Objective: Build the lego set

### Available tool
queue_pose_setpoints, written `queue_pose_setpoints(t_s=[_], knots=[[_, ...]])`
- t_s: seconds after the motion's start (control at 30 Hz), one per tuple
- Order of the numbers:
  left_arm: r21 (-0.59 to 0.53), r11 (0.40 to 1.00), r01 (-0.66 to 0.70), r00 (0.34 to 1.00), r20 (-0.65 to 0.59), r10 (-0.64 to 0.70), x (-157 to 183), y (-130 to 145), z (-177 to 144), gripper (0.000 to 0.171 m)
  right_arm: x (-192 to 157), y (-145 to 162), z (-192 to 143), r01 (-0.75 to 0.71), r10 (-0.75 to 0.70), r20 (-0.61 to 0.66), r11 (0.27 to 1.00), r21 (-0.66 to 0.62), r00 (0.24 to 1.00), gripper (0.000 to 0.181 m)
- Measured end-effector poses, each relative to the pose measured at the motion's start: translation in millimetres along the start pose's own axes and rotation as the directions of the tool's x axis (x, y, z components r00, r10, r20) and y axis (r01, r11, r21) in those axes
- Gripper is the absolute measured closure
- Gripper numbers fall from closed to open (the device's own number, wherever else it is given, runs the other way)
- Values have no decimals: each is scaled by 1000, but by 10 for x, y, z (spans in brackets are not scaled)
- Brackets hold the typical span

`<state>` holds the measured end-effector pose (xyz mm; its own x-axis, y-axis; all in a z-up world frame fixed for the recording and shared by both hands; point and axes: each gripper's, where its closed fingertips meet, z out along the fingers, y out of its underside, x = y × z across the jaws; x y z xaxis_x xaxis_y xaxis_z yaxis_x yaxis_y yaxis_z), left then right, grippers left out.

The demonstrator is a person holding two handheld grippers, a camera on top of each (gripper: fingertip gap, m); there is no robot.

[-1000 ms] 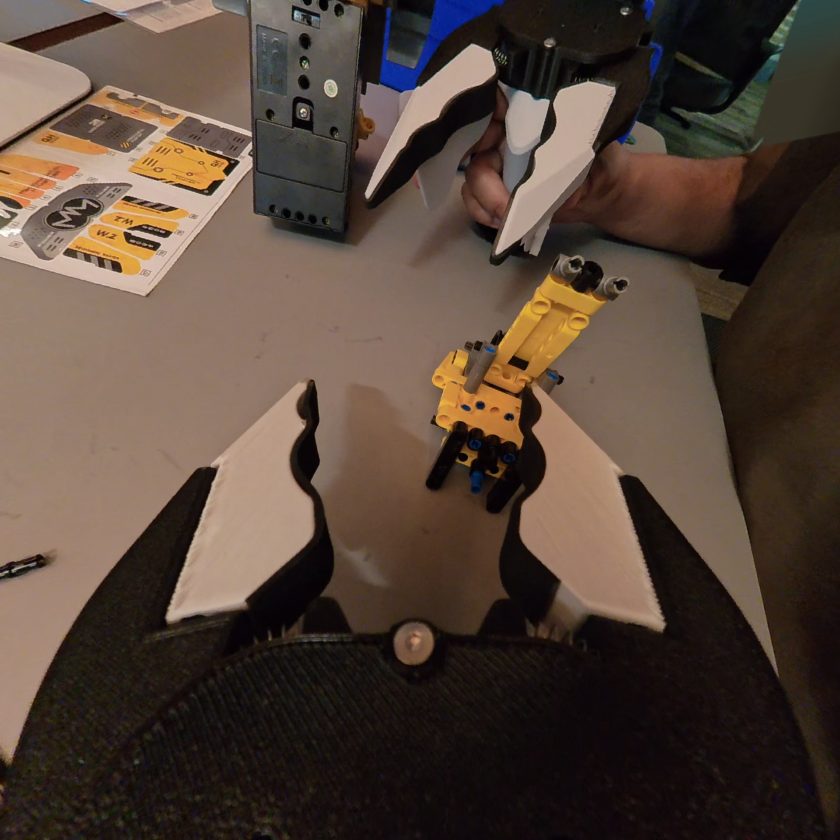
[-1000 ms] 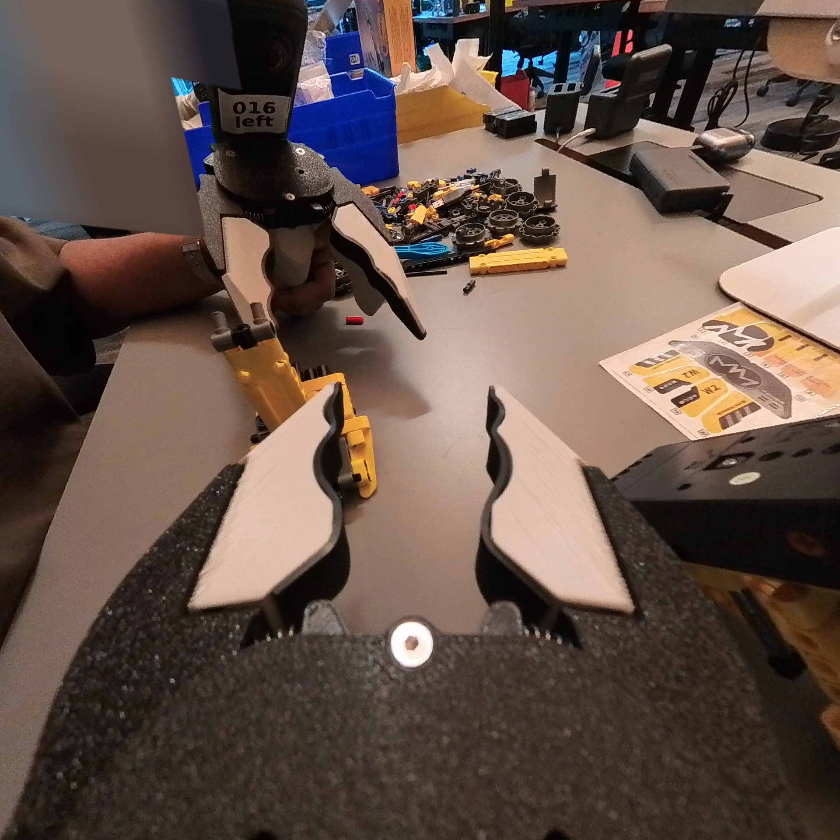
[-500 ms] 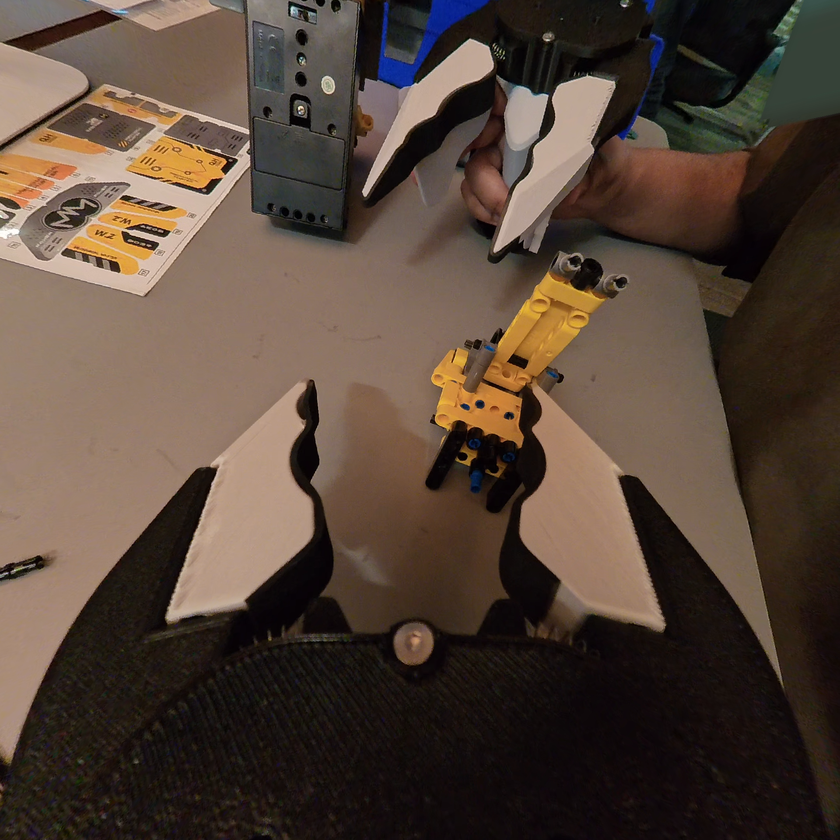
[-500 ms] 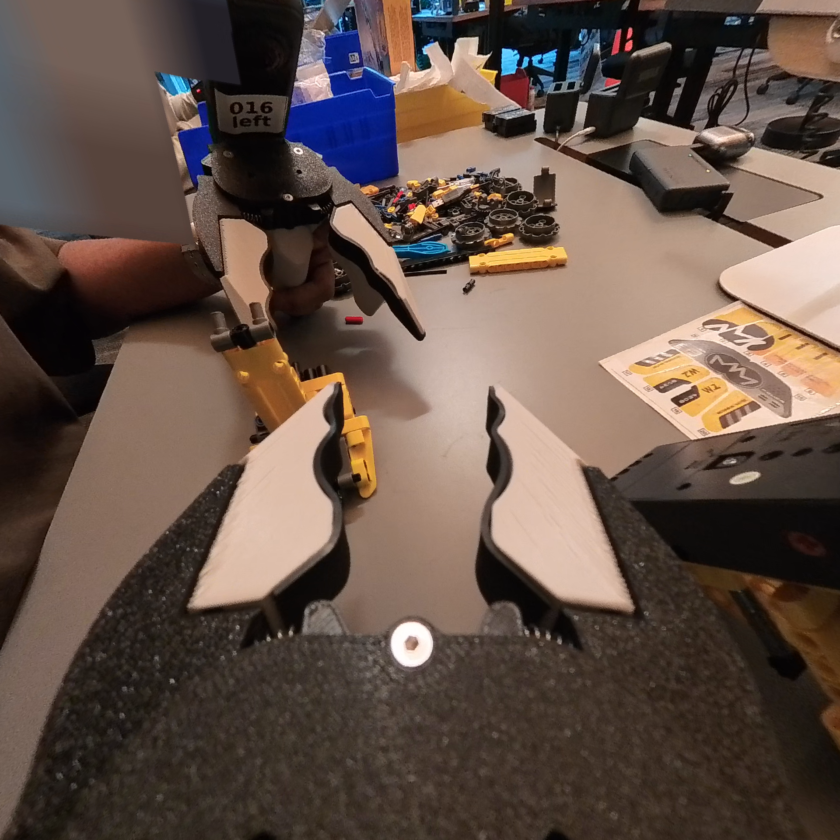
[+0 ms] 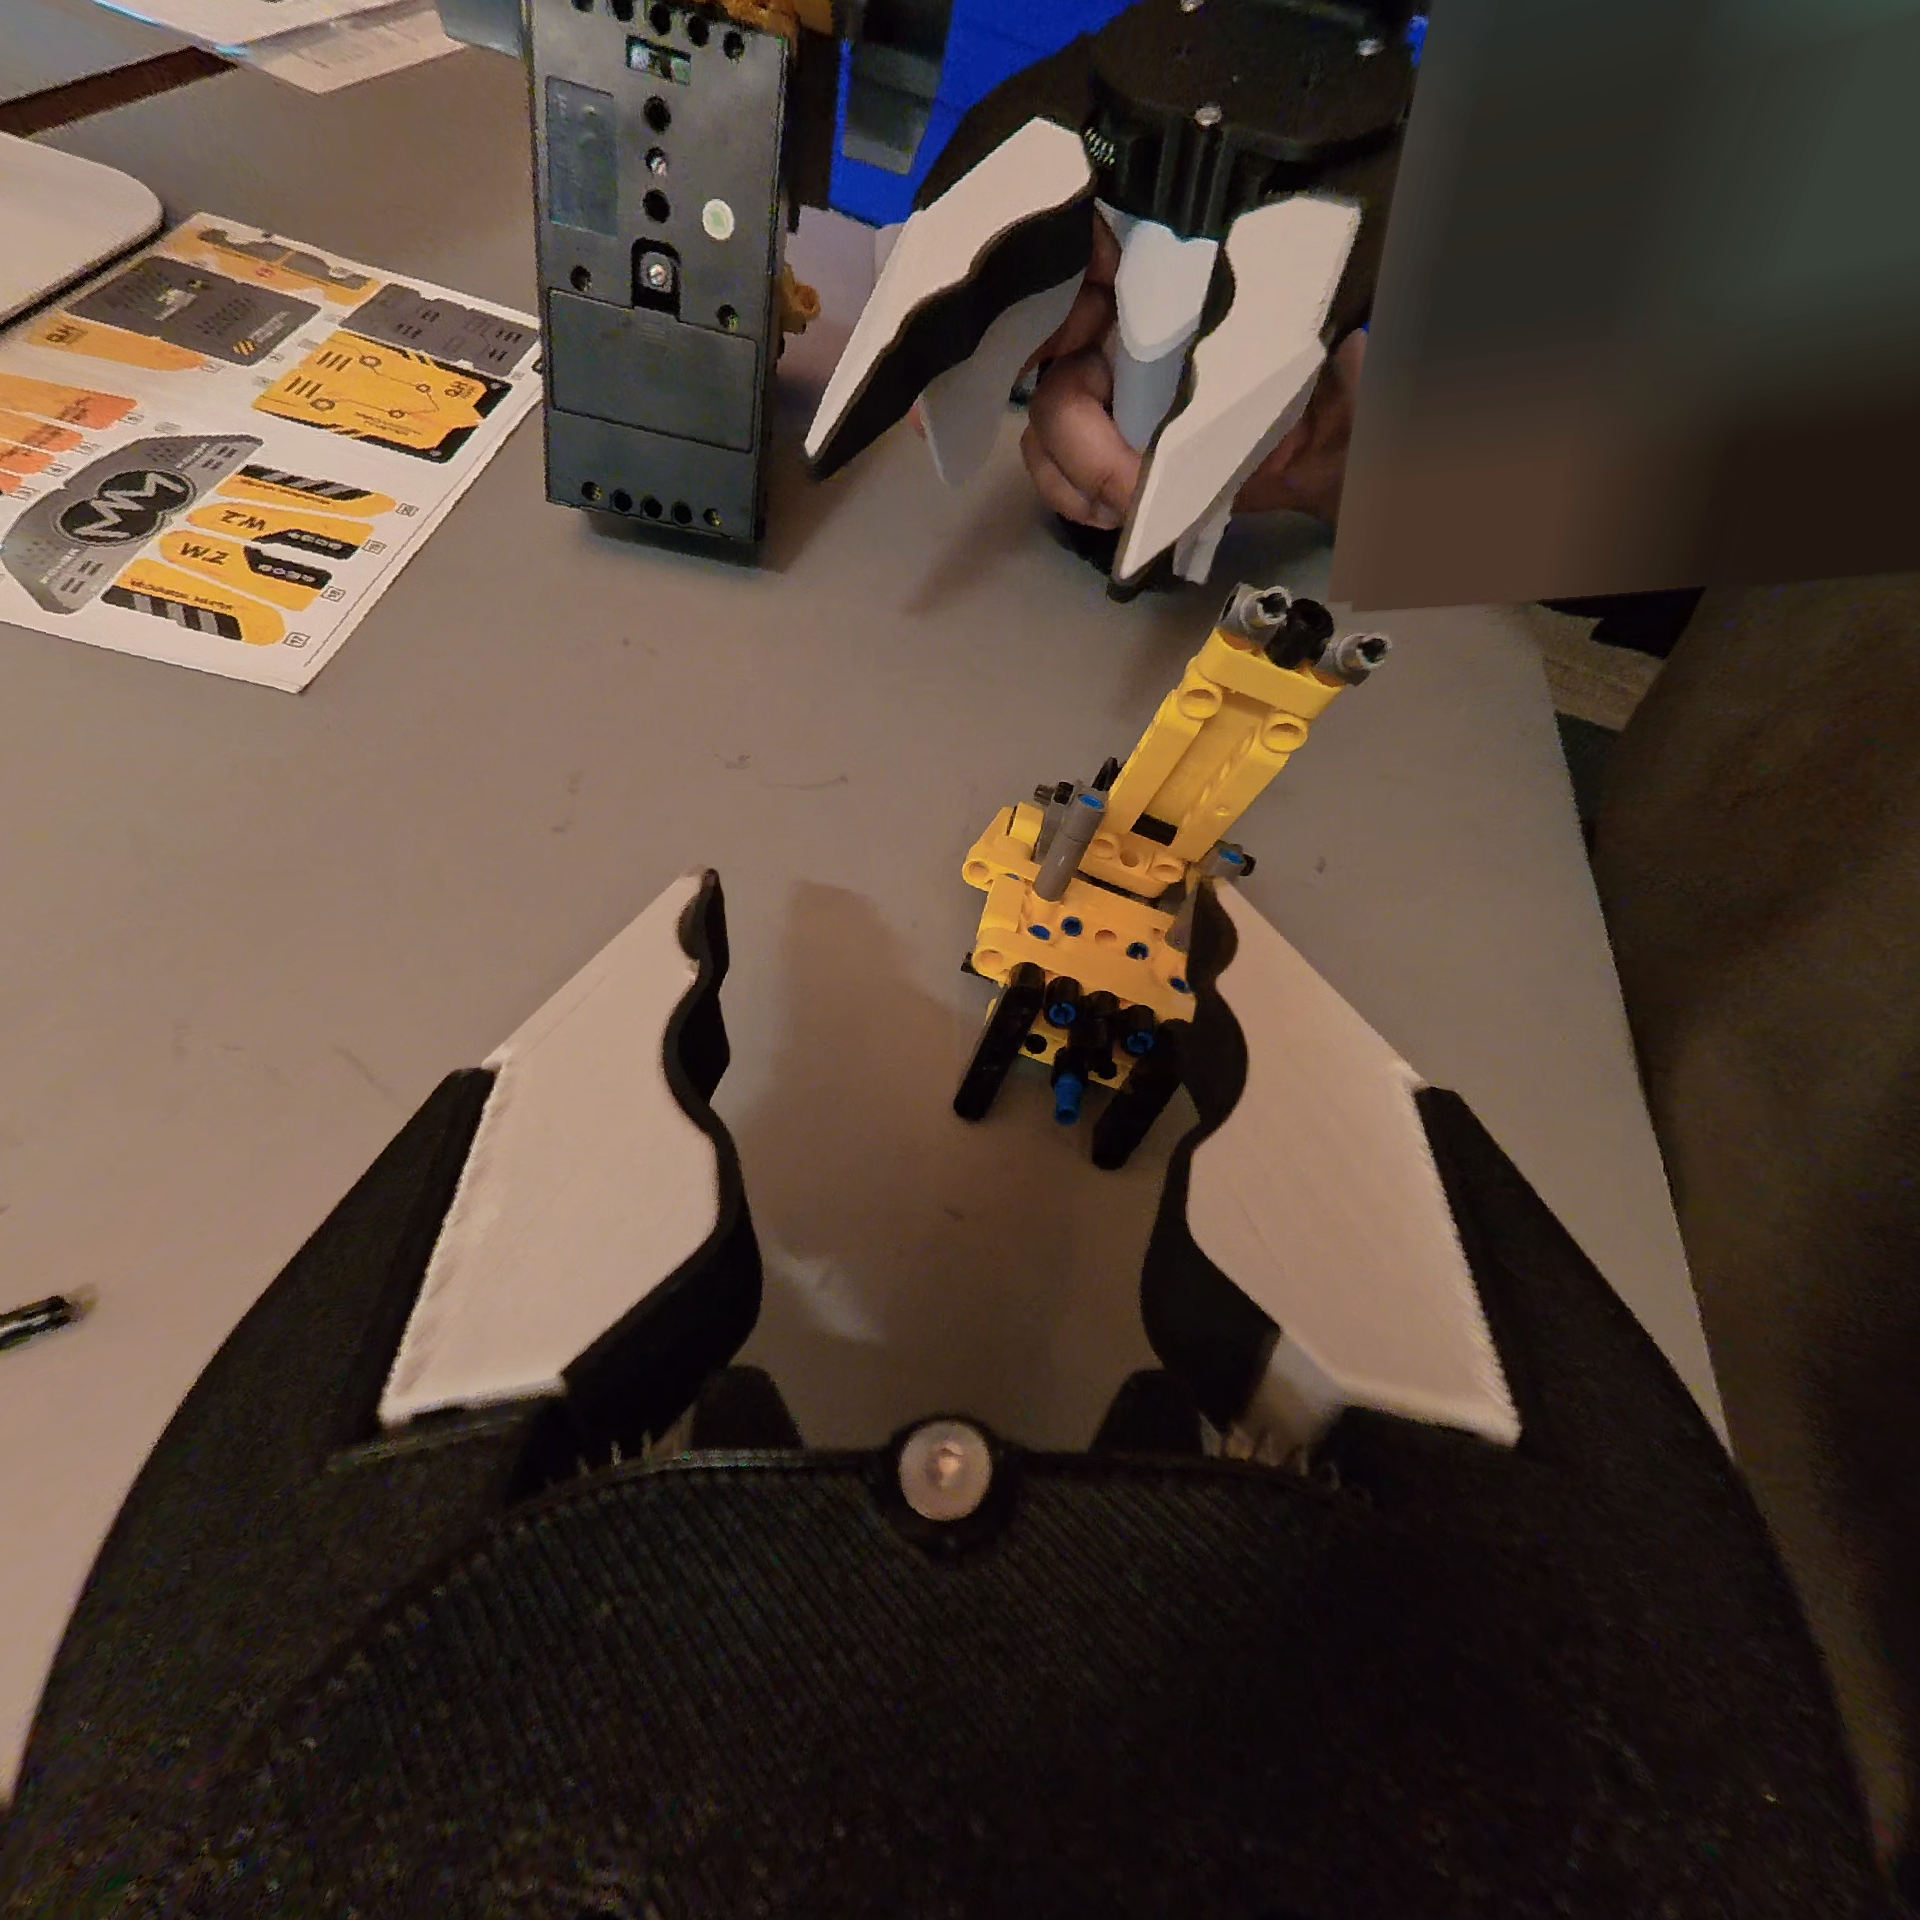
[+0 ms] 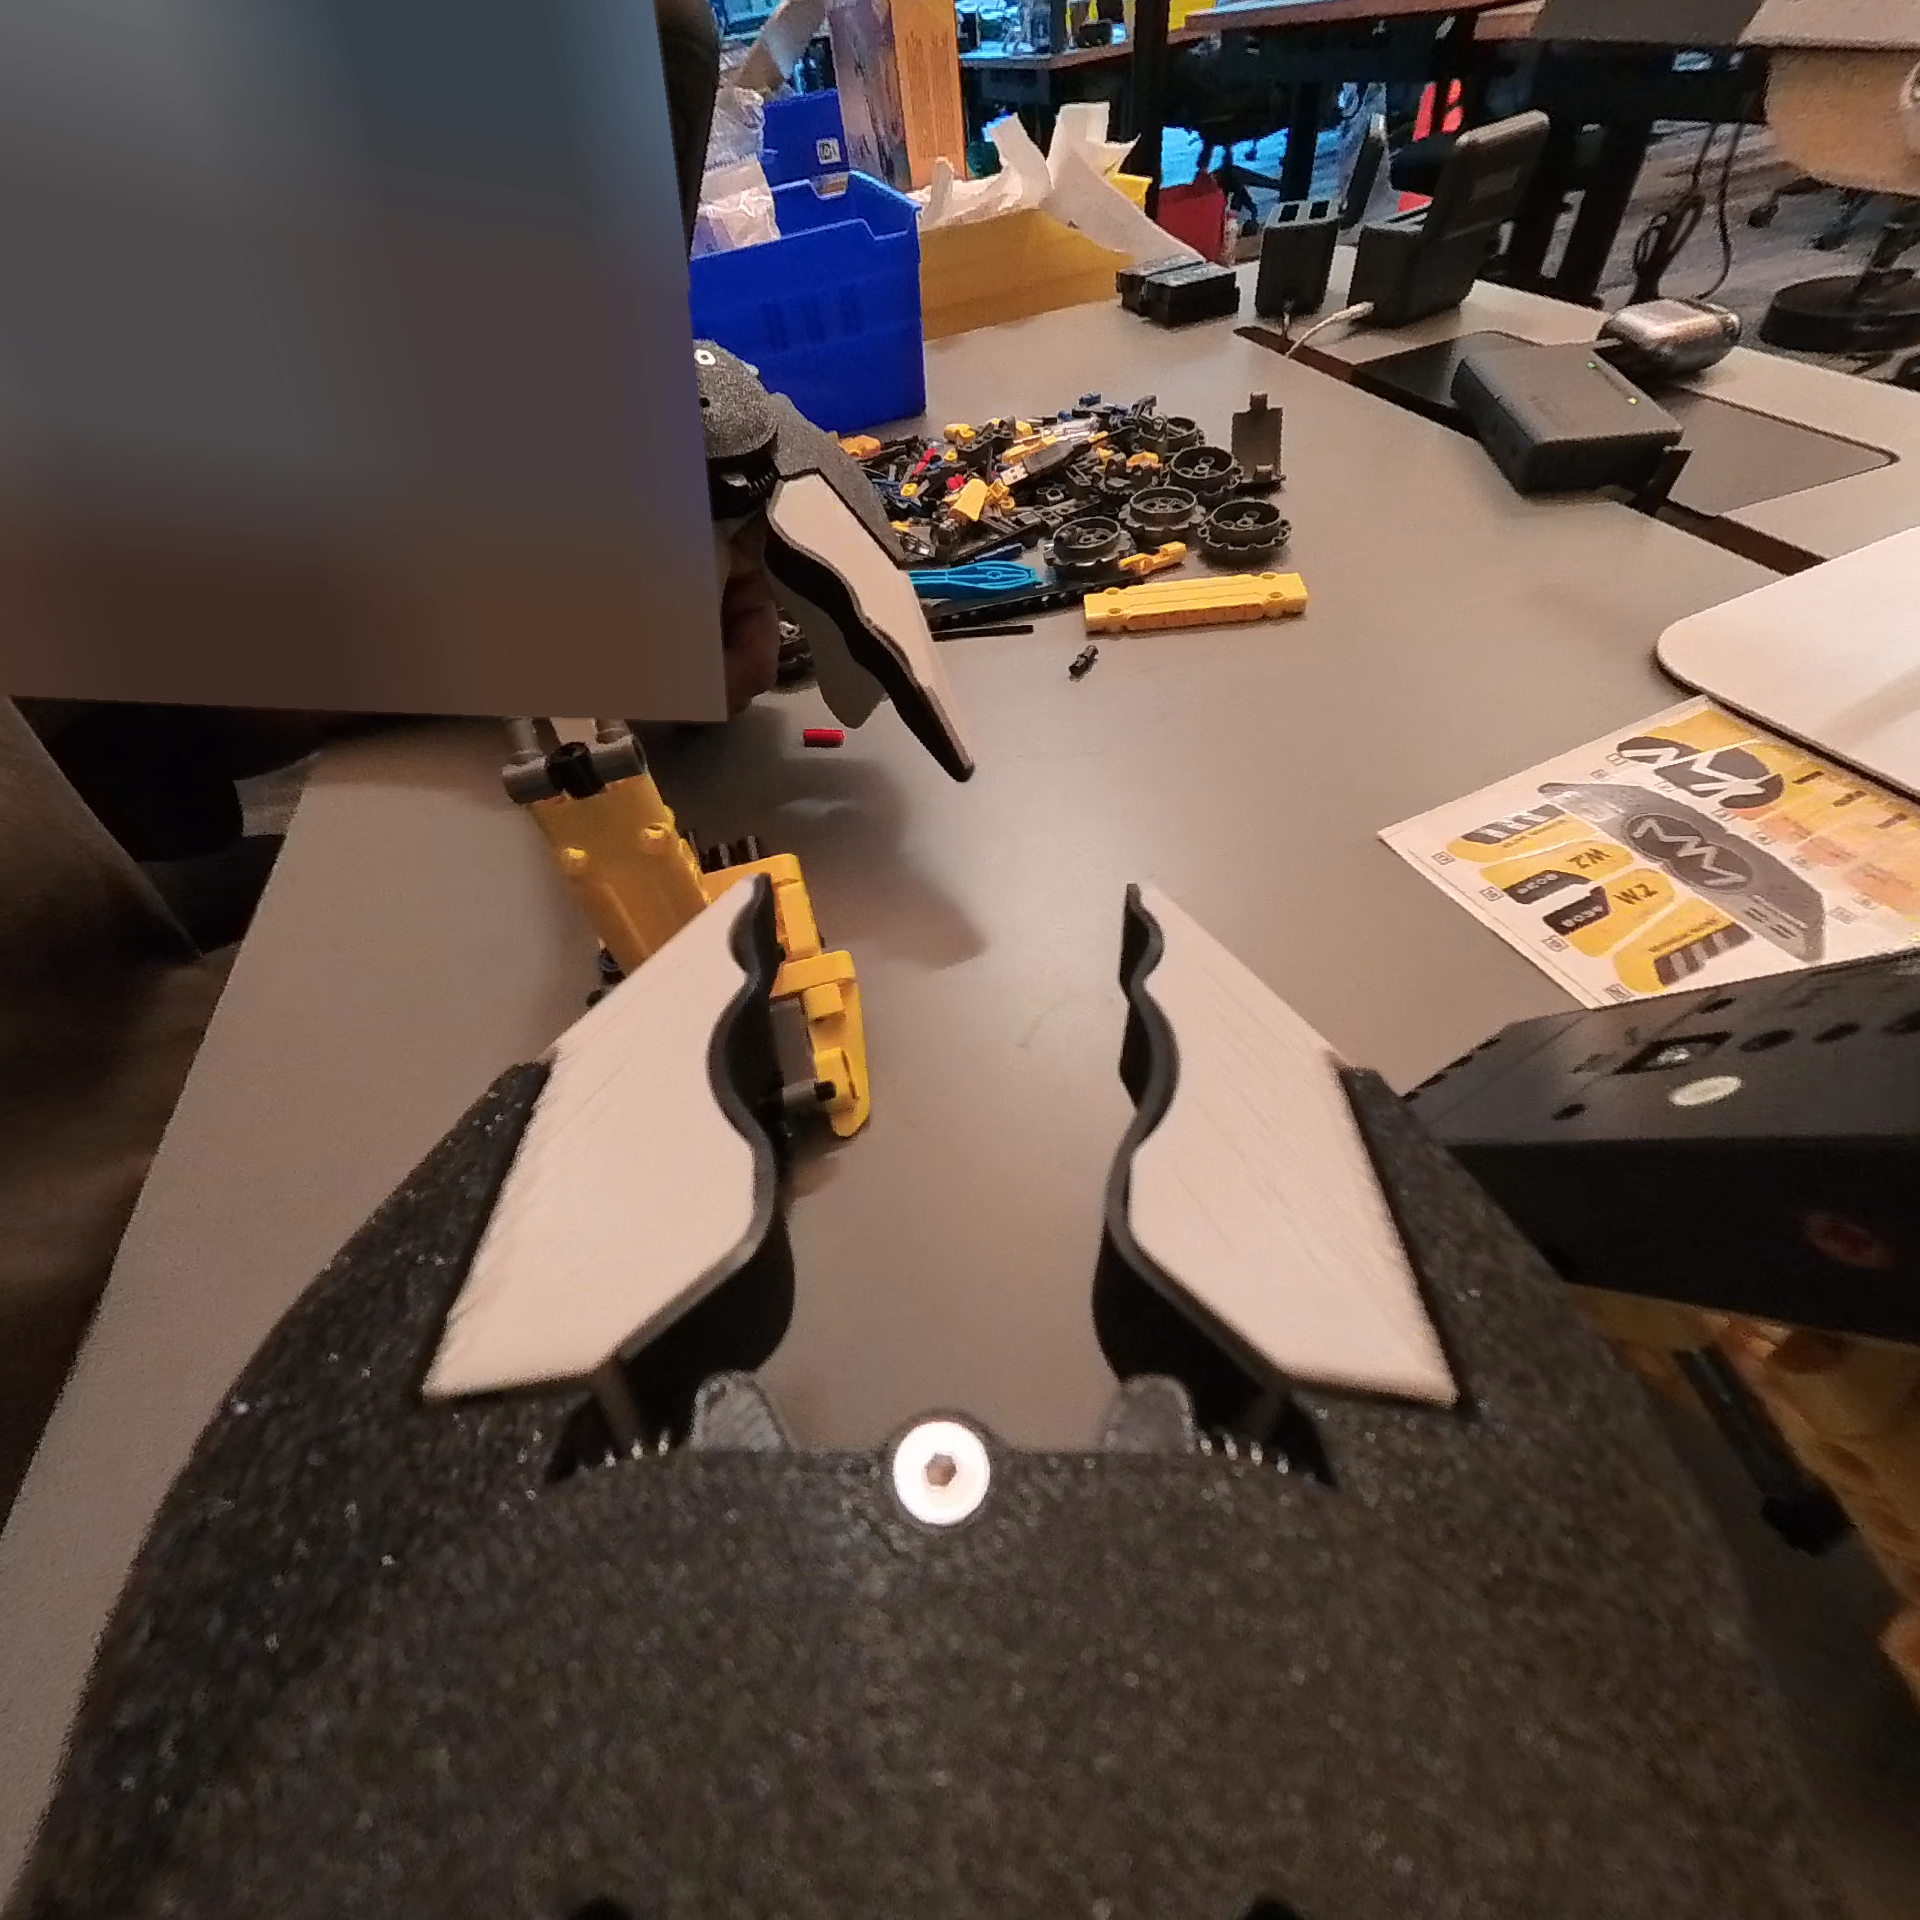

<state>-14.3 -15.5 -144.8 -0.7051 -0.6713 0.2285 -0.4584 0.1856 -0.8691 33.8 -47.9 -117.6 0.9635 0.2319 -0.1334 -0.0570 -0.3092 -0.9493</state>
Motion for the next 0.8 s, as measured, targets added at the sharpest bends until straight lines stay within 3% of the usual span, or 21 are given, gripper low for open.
queue_pose_setpoints(t_s=[0.43,0.8], knots=[[-63,991,-114,991,-82,109,231,127,22,86,-47,-8,-25,-22,21,53,1000,9,998,111],[-160,968,-193,981,-57,186,261,277,107,87,-374,183,60,113,-93,179,988,-107,979,103]])
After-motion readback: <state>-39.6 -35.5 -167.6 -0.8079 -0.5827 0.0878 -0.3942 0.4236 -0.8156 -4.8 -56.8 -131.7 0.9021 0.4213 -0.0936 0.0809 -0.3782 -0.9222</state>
